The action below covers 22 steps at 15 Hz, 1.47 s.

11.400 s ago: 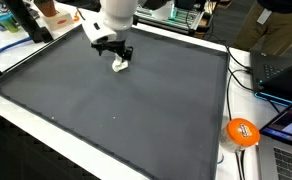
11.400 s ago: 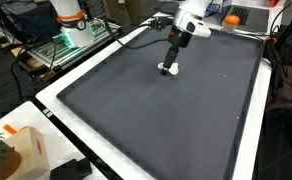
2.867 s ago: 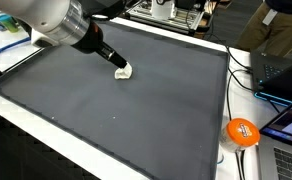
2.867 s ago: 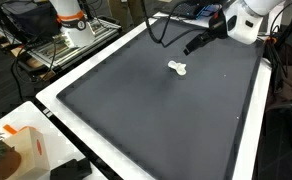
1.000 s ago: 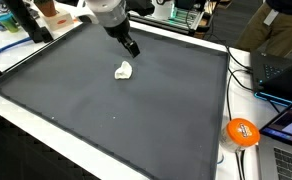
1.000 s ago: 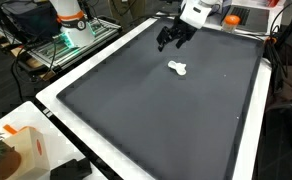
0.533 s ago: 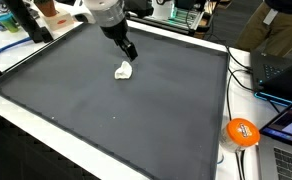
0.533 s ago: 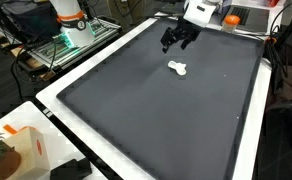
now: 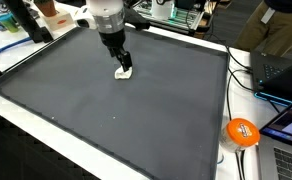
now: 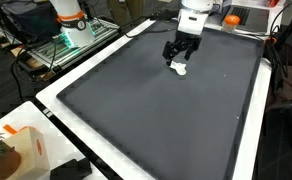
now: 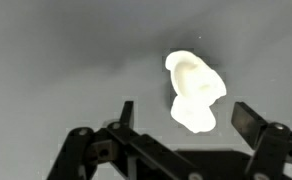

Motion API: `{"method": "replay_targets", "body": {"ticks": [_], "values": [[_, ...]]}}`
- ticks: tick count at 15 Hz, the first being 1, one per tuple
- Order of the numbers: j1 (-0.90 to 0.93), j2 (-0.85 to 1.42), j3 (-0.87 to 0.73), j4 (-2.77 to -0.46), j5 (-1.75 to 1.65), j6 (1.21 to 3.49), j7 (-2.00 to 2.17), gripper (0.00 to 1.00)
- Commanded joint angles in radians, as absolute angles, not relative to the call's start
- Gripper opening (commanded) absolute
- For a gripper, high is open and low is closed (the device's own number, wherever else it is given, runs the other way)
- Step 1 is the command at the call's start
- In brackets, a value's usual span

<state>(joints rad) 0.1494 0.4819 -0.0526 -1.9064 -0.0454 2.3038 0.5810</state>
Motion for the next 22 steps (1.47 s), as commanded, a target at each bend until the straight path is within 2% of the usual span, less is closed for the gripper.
{"method": "replay_targets", "body": {"ticks": [1, 5, 6, 10, 22], "values": [[0.17, 0.387, -0.073, -2.119, -0.079, 2.541, 0.593, 1.0], [0.22, 0.277, -0.12, -2.346, -0.126, 2.816, 0.659, 1.0], [0.193, 0.376, -0.093, -2.203, -0.083, 2.721, 0.604, 1.0], [0.218, 0.365, -0.118, -2.221, -0.118, 2.761, 0.63, 1.0], [0.621, 0.271, -0.58, -2.328, -0.895, 2.903, 1.314, 1.0]]}}
